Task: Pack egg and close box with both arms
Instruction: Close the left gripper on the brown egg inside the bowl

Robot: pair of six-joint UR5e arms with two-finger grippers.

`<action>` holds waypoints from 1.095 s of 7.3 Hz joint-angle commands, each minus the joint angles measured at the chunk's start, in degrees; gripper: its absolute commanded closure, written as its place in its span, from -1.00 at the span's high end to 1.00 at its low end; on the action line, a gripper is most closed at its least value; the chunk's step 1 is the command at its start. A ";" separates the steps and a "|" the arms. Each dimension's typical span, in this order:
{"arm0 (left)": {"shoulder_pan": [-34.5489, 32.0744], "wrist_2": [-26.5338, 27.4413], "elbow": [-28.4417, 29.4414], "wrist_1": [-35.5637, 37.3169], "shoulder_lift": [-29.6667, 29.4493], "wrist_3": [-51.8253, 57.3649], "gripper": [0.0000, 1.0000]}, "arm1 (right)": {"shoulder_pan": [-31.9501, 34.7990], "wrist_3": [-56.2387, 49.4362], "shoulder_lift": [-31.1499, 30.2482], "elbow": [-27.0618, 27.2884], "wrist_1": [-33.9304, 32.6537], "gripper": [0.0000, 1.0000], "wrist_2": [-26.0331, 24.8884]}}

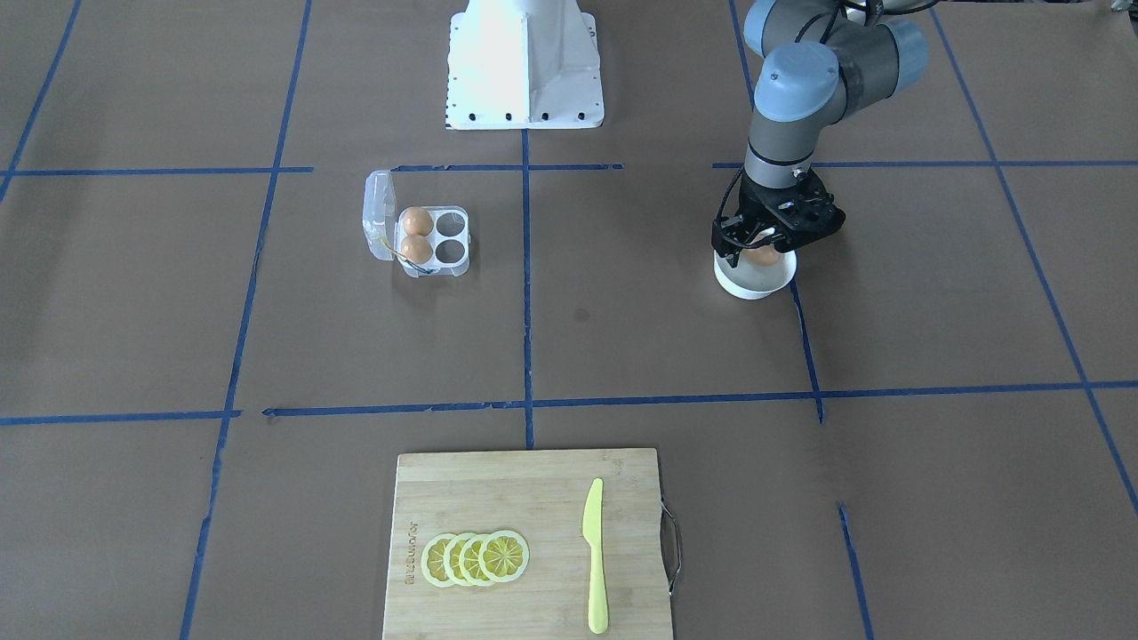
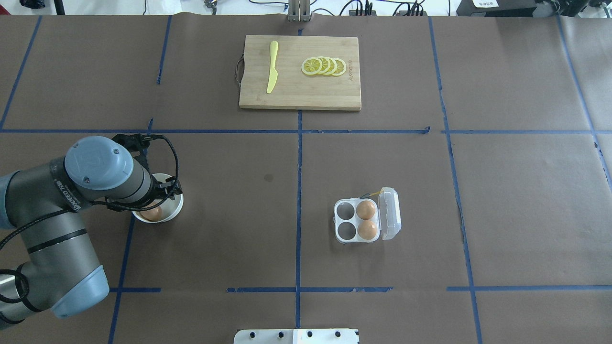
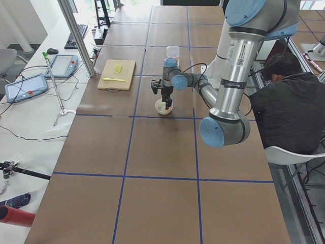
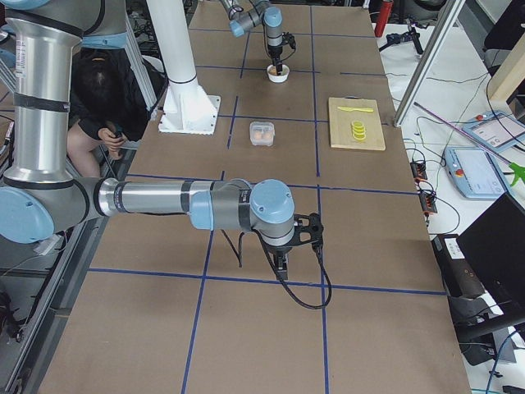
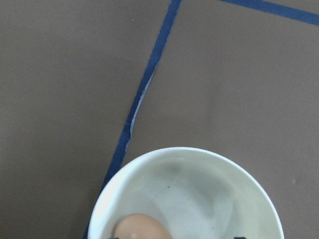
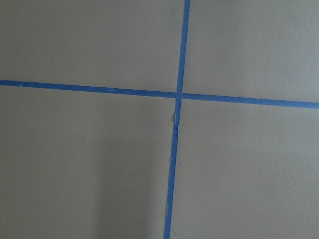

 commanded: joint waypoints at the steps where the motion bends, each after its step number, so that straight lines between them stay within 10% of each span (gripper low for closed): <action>1: 0.05 0.00 0.82 0.00 -0.12 -0.01 0.63 | 0.00 0.02 0.01 0.00 0.01 1.00 0.00; 8: 0.13 -0.17 1.62 -0.61 -0.12 -0.36 0.63 | 0.00 0.02 0.28 0.35 -0.08 1.00 0.00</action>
